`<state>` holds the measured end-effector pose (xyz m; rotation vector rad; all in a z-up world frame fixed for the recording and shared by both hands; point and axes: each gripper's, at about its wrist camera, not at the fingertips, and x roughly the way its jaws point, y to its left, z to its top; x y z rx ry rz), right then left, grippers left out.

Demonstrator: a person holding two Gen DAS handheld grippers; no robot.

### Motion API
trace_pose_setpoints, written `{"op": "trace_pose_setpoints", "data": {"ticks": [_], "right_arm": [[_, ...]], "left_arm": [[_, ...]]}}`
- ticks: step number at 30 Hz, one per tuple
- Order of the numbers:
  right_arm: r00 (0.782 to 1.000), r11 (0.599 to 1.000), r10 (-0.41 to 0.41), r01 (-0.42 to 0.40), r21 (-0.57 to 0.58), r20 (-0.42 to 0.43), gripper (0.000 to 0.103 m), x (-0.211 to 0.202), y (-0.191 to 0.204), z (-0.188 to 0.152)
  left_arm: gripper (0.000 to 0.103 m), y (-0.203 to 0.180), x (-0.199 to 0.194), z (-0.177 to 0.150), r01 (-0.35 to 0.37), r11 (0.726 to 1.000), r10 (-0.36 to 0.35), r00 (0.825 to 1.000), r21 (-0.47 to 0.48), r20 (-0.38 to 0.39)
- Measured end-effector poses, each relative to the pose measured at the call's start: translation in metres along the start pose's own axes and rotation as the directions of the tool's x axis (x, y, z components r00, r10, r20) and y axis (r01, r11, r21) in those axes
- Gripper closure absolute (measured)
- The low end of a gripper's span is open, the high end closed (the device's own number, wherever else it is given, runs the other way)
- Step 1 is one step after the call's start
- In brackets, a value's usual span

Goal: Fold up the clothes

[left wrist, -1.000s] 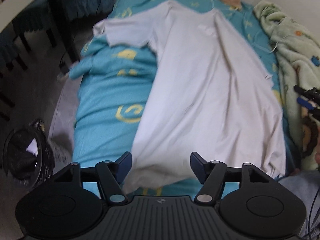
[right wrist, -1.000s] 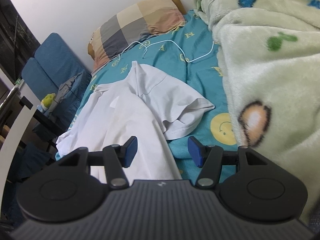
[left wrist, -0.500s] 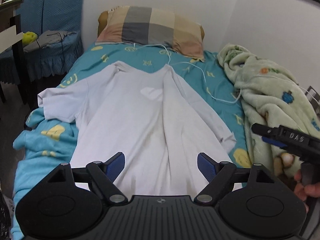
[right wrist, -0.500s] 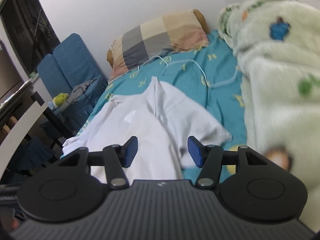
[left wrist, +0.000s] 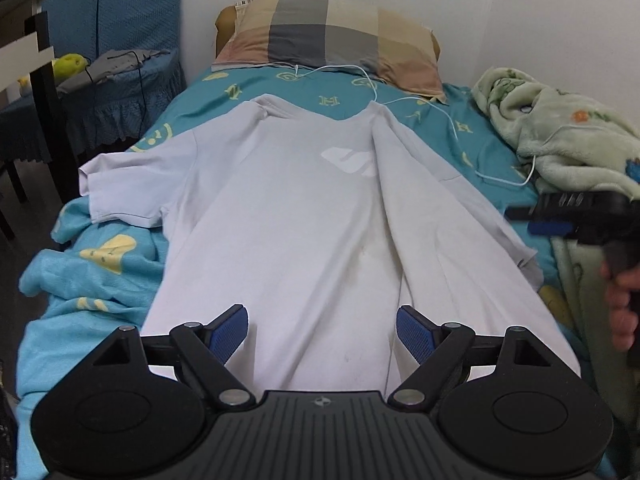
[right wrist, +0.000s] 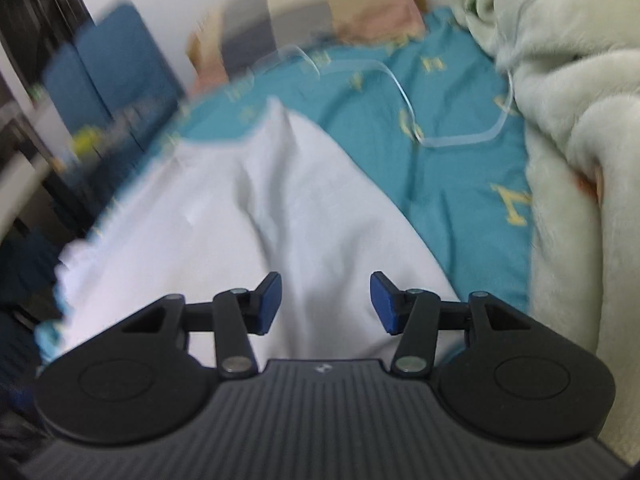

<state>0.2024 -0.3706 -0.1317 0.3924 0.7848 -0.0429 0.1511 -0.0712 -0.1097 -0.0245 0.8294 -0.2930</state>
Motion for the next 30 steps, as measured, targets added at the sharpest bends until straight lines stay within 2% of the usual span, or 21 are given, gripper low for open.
{"op": "trace_pose_setpoints", "data": {"ticks": [1,3,5,8,10,14,16,17,19,22,25,30], "right_arm": [[0.999,1.000,-0.026,0.025,-0.008,-0.026,0.050,0.005,0.001,-0.002],[0.998,0.998,-0.018,0.022,0.065,-0.053,0.050,0.008,-0.006,-0.005],[0.999,0.996,-0.017,0.020,0.090,-0.039,0.050,0.003,-0.007,-0.005],[0.999,0.999,-0.031,0.032,0.024,-0.005,0.050,-0.005,0.005,-0.007],[0.999,0.999,-0.029,0.030,0.024,-0.037,0.050,-0.003,0.009,-0.013],[0.995,0.989,0.034,-0.020,0.145,-0.098,0.051,0.008,0.002,-0.027],[0.992,0.983,0.065,-0.045,0.176,-0.110,0.082,0.014,0.000,-0.032],[0.992,0.980,0.064,-0.042,0.194,-0.107,0.092,0.013,-0.001,-0.030],[0.993,0.972,0.063,-0.038,0.230,-0.100,0.096,0.011,-0.005,-0.024],[0.998,0.970,0.059,-0.053,0.238,-0.016,0.097,-0.007,-0.006,0.001],[0.997,0.974,0.021,-0.037,0.222,0.076,0.097,-0.013,-0.006,0.039],[0.973,0.984,-0.050,0.010,0.177,0.224,0.099,-0.015,-0.007,0.106]], "left_arm": [[0.020,0.001,0.002,0.000,0.011,1.000,-0.011,1.000,-0.012,-0.004],[0.020,0.004,0.004,0.000,0.032,0.999,-0.032,0.999,-0.034,-0.011],[0.020,0.007,0.005,-0.001,0.042,0.997,-0.043,0.999,-0.060,-0.018],[0.020,0.011,0.004,-0.002,0.056,0.994,-0.058,0.998,-0.094,-0.024],[0.020,0.014,0.003,-0.003,0.065,0.991,-0.068,0.997,-0.116,-0.027],[0.020,0.017,0.003,-0.004,0.067,0.988,-0.071,0.997,-0.136,-0.027],[0.020,0.016,0.003,-0.004,0.062,0.989,-0.066,0.997,-0.135,-0.026],[0.020,0.016,0.004,-0.005,0.060,0.989,-0.064,0.998,-0.134,-0.026],[0.020,0.015,0.003,-0.007,0.064,0.989,-0.067,0.997,-0.133,-0.024],[0.020,0.015,0.001,-0.009,0.064,0.989,-0.067,0.998,-0.130,-0.019],[0.020,0.016,0.002,-0.010,0.064,0.989,-0.067,0.998,-0.136,-0.017],[0.020,0.019,0.003,-0.008,0.071,0.985,-0.075,0.997,-0.160,-0.019]]}}
